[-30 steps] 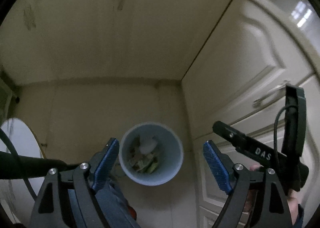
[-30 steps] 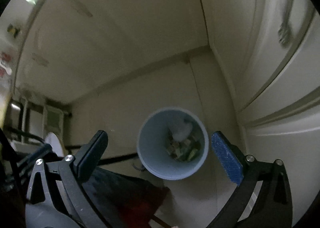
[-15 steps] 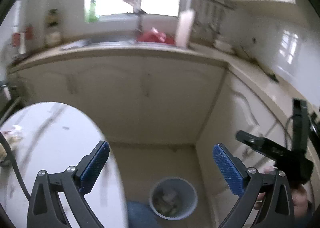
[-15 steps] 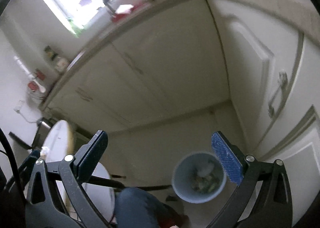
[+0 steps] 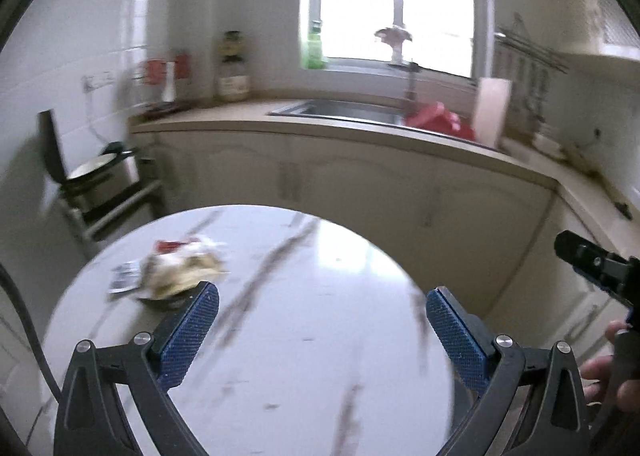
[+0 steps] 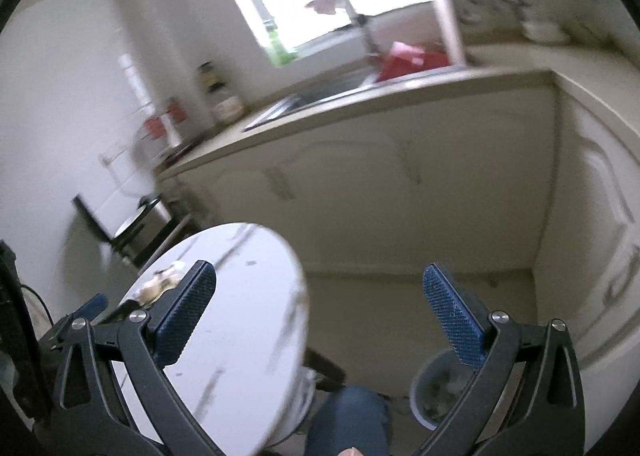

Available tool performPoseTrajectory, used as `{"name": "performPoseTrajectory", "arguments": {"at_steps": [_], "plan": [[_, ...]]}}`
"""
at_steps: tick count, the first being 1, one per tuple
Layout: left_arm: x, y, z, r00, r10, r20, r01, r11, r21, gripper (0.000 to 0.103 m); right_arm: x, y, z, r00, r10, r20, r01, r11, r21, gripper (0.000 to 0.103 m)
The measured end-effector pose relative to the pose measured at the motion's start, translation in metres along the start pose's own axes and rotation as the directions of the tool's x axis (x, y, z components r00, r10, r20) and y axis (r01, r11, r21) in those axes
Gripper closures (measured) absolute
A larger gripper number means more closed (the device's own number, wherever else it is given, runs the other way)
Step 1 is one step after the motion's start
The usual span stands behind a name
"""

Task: Collect trash
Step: 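Return both grippers to the trash pile on the table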

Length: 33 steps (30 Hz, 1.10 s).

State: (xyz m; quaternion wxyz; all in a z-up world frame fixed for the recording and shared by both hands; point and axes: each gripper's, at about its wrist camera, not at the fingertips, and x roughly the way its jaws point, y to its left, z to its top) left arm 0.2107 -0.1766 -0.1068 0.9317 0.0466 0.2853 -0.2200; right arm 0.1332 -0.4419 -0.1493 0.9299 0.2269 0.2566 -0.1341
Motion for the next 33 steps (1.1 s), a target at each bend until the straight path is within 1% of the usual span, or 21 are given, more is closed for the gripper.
{"name": "performPoseTrajectory", "arguments": {"at_steps": [3, 5, 6, 7, 11, 16, 19, 22, 25, 28, 29, 33], "plan": [[-0.031, 0.026, 0.001, 0.998, 0.060, 0.027, -0.059, 0.998, -0.036, 0.001, 0.005, 0.047, -0.001, 1.000, 0.022, 0.001, -0.022, 0.996, -0.083, 0.000], [-0.045, 0.040, -0.001, 0.995, 0.093, 0.041, -0.091, 0.994, -0.058, 0.001, 0.009, 0.083, -0.003, 0.999, 0.040, 0.003, -0.040, 0.989, -0.143, 0.000], [-0.054, 0.049, -0.004, 0.992, 0.118, 0.048, -0.114, 0.991, -0.070, 0.001, 0.011, 0.095, -0.006, 0.999, 0.047, 0.002, -0.046, 0.986, -0.161, 0.000], [-0.058, 0.054, -0.002, 0.989, 0.137, 0.052, -0.133, 0.988, -0.077, 0.001, 0.015, 0.115, -0.006, 0.998, 0.058, 0.002, -0.057, 0.981, -0.187, 0.000], [-0.083, 0.079, -0.010, 0.972, 0.225, 0.068, -0.217, 0.970, -0.108, 0.001, 0.026, 0.167, -0.012, 0.994, 0.105, -0.016, -0.105, 0.962, -0.254, 0.000], [-0.099, 0.100, -0.019, 0.960, 0.268, 0.079, -0.253, 0.955, -0.155, 0.001, 0.040, 0.217, -0.022, 0.989, 0.144, -0.042, -0.149, 0.933, -0.327, 0.000], [-0.100, 0.115, -0.024, 0.958, 0.276, 0.073, -0.259, 0.947, -0.188, 0.001, 0.052, 0.239, -0.028, 0.986, 0.153, -0.066, -0.167, 0.920, -0.354, 0.000], [-0.099, 0.129, -0.029, 0.957, 0.282, 0.062, -0.264, 0.942, -0.206, 0.001, 0.064, 0.252, -0.032, 0.986, 0.142, -0.092, -0.166, 0.913, -0.373, 0.000], [-0.087, 0.147, -0.028, 0.960, 0.277, 0.045, -0.261, 0.940, -0.218, 0.001, 0.083, 0.260, -0.036, 0.985, 0.114, -0.130, -0.156, 0.909, -0.386, 0.000], [-0.069, 0.162, -0.025, 0.963, 0.271, 0.011, -0.262, 0.939, -0.223, 0.001, 0.103, 0.263, -0.039, 0.981, 0.095, -0.170, -0.156, 0.907, -0.392, 0.000], [-0.057, 0.168, -0.023, 0.964, 0.267, -0.008, -0.261, 0.938, -0.228, 0.001, 0.110, 0.263, -0.040, 0.979, 0.090, -0.185, -0.157, 0.907, -0.391, 0.000], [-0.018, 0.187, -0.013, 0.966, 0.250, -0.062, -0.258, 0.936, -0.242, 0.001, 0.153, 0.270, -0.048, 0.961, 0.073, -0.267, -0.175, 0.908, -0.381, 0.000]]}}
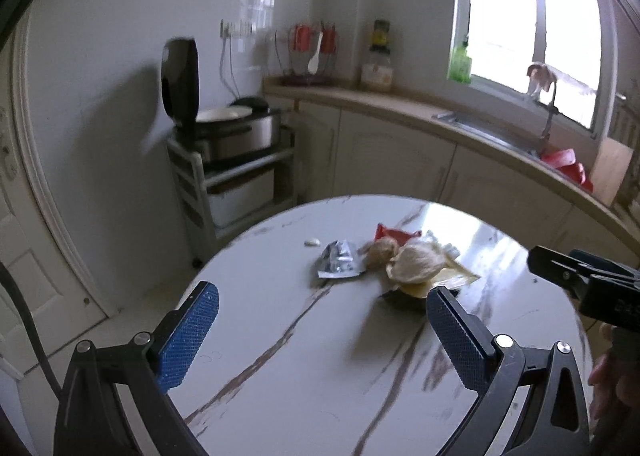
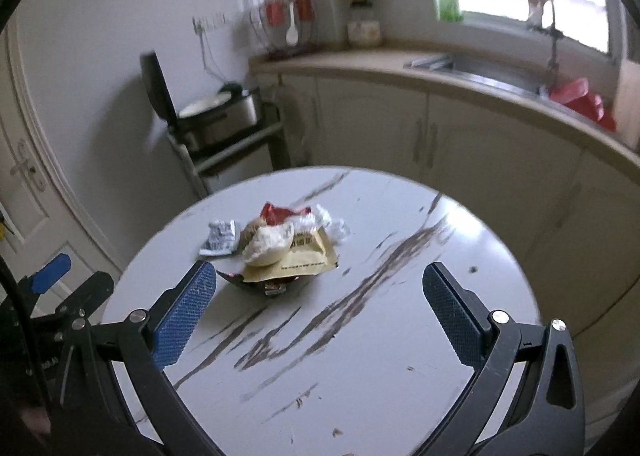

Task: Collect trash
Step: 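Return both grippers to the trash pile on the table, then grasp the white bun with the right gripper while the left grasps the silver sachet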

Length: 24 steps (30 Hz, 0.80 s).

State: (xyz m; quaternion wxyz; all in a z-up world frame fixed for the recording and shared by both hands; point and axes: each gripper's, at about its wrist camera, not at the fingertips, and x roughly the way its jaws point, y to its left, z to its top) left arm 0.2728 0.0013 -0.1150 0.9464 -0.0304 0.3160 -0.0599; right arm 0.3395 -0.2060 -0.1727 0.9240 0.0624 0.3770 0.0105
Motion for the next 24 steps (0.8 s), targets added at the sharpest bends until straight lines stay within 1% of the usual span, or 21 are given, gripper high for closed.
{"name": "performPoseTrajectory", "arguments": {"at_steps": [3, 7, 12, 14, 16, 17, 18, 19, 20, 22, 23, 24], "plan": [[0.033, 0.006, 0.010, 0.999, 0.004, -0.045, -0.004, 1.000, -0.006, 0.001, 0.029, 0.006, 0.003, 0.999, 0.014, -0.051, -0.014, 1.000, -0.001, 0.000], [0.085, 0.013, 0.030, 0.995, 0.006, -0.103, -0.007, 1.000, -0.007, 0.001, 0.073, 0.012, 0.007, 0.992, 0.056, -0.116, -0.055, 0.998, 0.012, 0.000], [0.138, 0.018, 0.050, 0.986, 0.016, -0.168, -0.013, 1.000, 0.020, 0.001, 0.111, 0.018, 0.015, 0.983, 0.093, -0.158, -0.090, 0.996, 0.027, 0.003], [0.157, 0.020, 0.059, 0.982, 0.018, -0.186, -0.014, 1.000, 0.026, 0.001, 0.124, 0.021, 0.016, 0.979, 0.101, -0.178, -0.099, 0.995, 0.021, 0.009], [0.175, 0.020, 0.066, 0.978, 0.020, -0.206, -0.013, 0.999, 0.038, 0.001, 0.134, 0.024, 0.016, 0.974, 0.111, -0.197, -0.111, 0.994, 0.013, 0.018], [0.184, 0.019, 0.069, 0.977, 0.025, -0.214, -0.015, 0.999, 0.045, 0.001, 0.138, 0.026, 0.015, 0.971, 0.113, -0.208, -0.114, 0.993, 0.007, 0.021], [0.192, 0.017, 0.072, 0.975, 0.028, -0.221, -0.017, 0.998, 0.052, 0.001, 0.143, 0.028, 0.015, 0.969, 0.111, -0.219, -0.114, 0.994, 0.000, 0.028], [0.201, 0.016, 0.075, 0.973, 0.030, -0.229, -0.017, 0.998, 0.061, 0.001, 0.149, 0.029, 0.013, 0.967, 0.106, -0.233, -0.111, 0.994, -0.009, 0.039], [0.210, 0.014, 0.079, 0.971, 0.033, -0.237, -0.017, 0.997, 0.072, 0.001, 0.153, 0.030, 0.011, 0.964, 0.111, -0.243, -0.118, 0.993, -0.015, 0.042], [0.224, 0.009, 0.083, 0.968, 0.039, -0.247, -0.017, 0.996, 0.090, 0.001, 0.156, 0.032, 0.007, 0.958, 0.151, -0.244, -0.158, 0.987, -0.012, 0.056], [0.230, 0.006, 0.085, 0.967, 0.039, -0.251, -0.015, 0.995, 0.096, 0.001, 0.155, 0.032, 0.007, 0.957, 0.163, -0.238, -0.171, 0.985, -0.012, 0.060], [0.238, 0.004, 0.088, 0.965, 0.041, -0.258, -0.014, 0.995, 0.102, 0.002, 0.155, 0.032, 0.007, 0.957, 0.166, -0.236, -0.175, 0.984, -0.016, 0.061]]}}
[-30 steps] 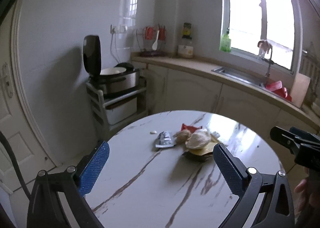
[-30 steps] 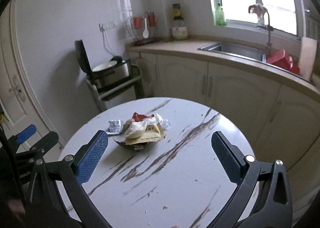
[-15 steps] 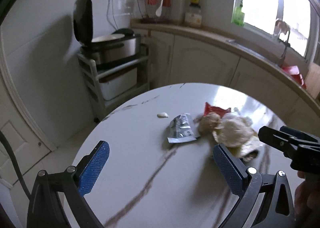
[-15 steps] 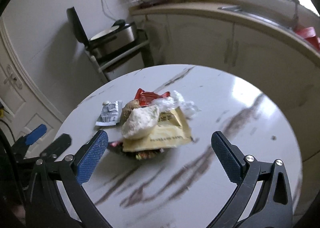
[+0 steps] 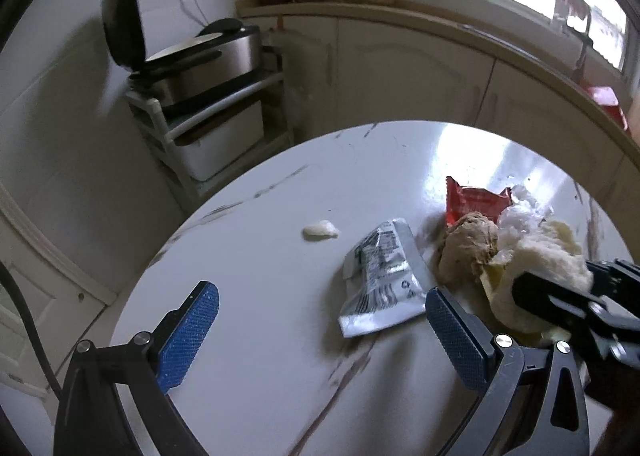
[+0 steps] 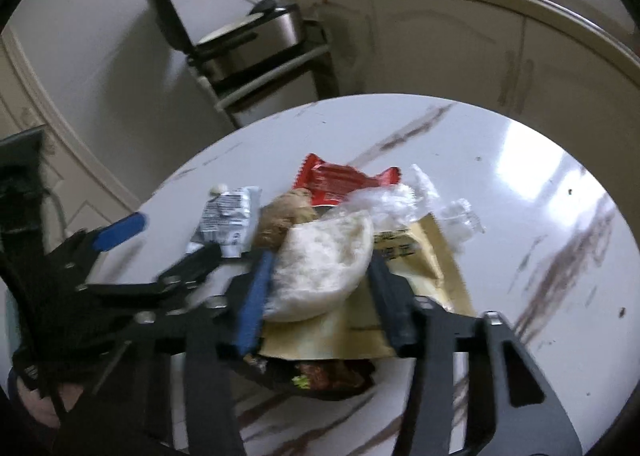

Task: Collect trash
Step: 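Grasp the white bun with the right gripper while the left grasps the silver sachet, then carry the bun and silver sachet with both grippers to the blue bin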

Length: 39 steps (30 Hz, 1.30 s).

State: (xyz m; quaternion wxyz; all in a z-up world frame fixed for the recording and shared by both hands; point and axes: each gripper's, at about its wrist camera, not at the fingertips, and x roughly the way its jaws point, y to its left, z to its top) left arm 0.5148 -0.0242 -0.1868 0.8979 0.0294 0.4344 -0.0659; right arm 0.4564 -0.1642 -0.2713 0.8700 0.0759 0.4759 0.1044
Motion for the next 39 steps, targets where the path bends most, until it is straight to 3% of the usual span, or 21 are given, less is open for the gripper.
{"name": "performPoseTrajectory", "arguments": {"at_steps": [3, 6, 9, 11, 13, 19, 25, 31, 39], "plan": [[0.019, -0.005, 0.014, 1.000, 0.000, -0.012, 0.000, 1.000, 0.012, 0.004, -0.005, -0.003, -0.002, 1.000, 0.019, 0.009, -0.018, 1.000, -0.006, 0.062], [0.035, -0.008, 0.021, 0.999, -0.034, -0.024, 0.034, 0.999, 0.002, 0.017, -0.014, -0.014, -0.003, 0.998, 0.057, 0.030, -0.057, 0.998, 0.028, 0.062], [0.043, -0.011, 0.028, 0.999, -0.050, -0.003, 0.050, 0.999, 0.008, 0.043, -0.026, -0.024, -0.003, 0.995, 0.079, 0.054, -0.082, 0.996, 0.046, 0.062], [0.044, -0.012, 0.028, 0.997, -0.076, 0.003, 0.076, 0.997, 0.009, 0.076, -0.031, -0.029, -0.001, 0.994, 0.084, 0.065, -0.088, 0.995, 0.055, 0.062], [0.046, -0.010, 0.028, 0.995, -0.103, 0.004, 0.103, 0.995, 0.001, 0.084, -0.038, -0.032, -0.003, 0.993, 0.091, 0.074, -0.096, 0.993, 0.065, 0.062], [0.042, 0.013, 0.012, 0.984, -0.179, 0.013, 0.180, 0.981, -0.079, 0.090, -0.052, -0.043, -0.011, 0.991, 0.093, 0.093, -0.102, 0.991, 0.089, 0.062], [0.015, 0.029, -0.018, 0.984, -0.179, 0.022, 0.181, 0.977, -0.110, 0.091, -0.066, -0.048, -0.024, 0.989, 0.101, 0.106, -0.112, 0.988, 0.106, 0.063], [-0.024, 0.030, -0.043, 0.983, -0.174, 0.055, 0.178, 0.979, -0.100, 0.091, -0.083, -0.049, -0.037, 0.987, 0.102, 0.128, -0.117, 0.986, 0.117, 0.063], [-0.095, 0.000, -0.069, 0.974, -0.185, 0.133, 0.191, 0.981, -0.031, 0.091, -0.120, -0.057, -0.061, 0.982, 0.084, 0.169, -0.107, 0.985, 0.134, 0.063]]}}
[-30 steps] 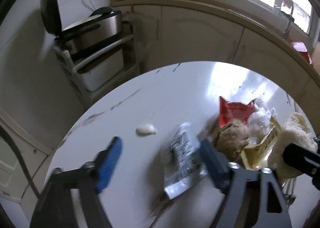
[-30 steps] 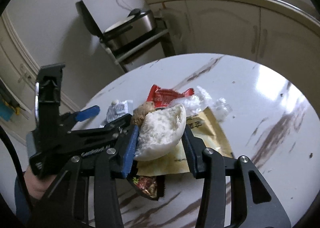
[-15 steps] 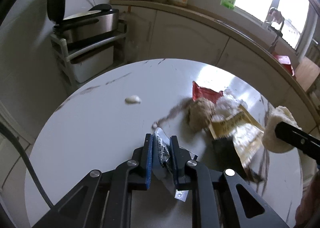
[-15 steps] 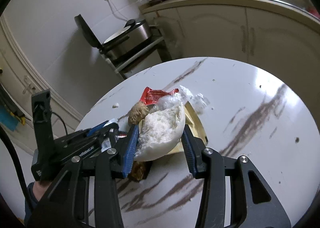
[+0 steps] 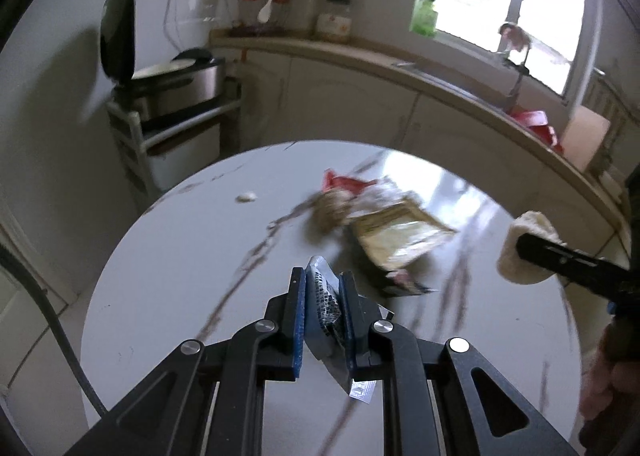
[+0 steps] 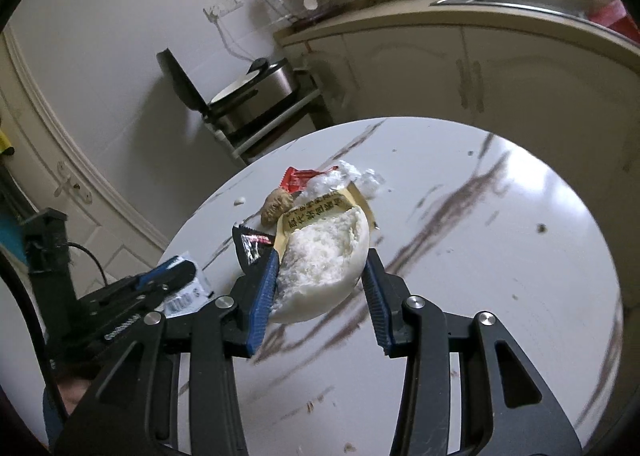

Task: Collect trash
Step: 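Carry the bun and silver sachet with both grippers to the blue bin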

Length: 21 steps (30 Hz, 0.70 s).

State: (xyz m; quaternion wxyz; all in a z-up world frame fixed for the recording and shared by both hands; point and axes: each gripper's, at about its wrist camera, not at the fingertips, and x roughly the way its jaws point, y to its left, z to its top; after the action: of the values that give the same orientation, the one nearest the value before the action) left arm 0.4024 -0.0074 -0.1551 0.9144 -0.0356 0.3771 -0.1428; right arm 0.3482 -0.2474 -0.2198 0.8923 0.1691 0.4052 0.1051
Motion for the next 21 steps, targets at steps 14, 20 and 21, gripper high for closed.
{"name": "performPoseTrajectory", "arguments": {"at_steps": [14, 20, 21], "plan": [[-0.061, -0.131, -0.015, 0.983, -0.174, 0.056, 0.162, 0.972, 0.171, 0.091, -0.111, -0.062, -0.029, 0.988, -0.089, 0.130, 0.078, 0.993, 0.086, 0.063], [-0.055, -0.196, -0.021, 0.963, -0.270, 0.015, 0.257, 0.933, 0.253, 0.091, -0.168, -0.110, -0.049, 0.966, -0.184, 0.182, 0.155, 0.974, 0.166, 0.063], [-0.053, -0.211, -0.025, 0.957, -0.291, 0.001, 0.280, 0.921, 0.271, 0.091, -0.177, -0.120, -0.053, 0.961, -0.203, 0.187, 0.169, 0.968, 0.185, 0.063]]}}
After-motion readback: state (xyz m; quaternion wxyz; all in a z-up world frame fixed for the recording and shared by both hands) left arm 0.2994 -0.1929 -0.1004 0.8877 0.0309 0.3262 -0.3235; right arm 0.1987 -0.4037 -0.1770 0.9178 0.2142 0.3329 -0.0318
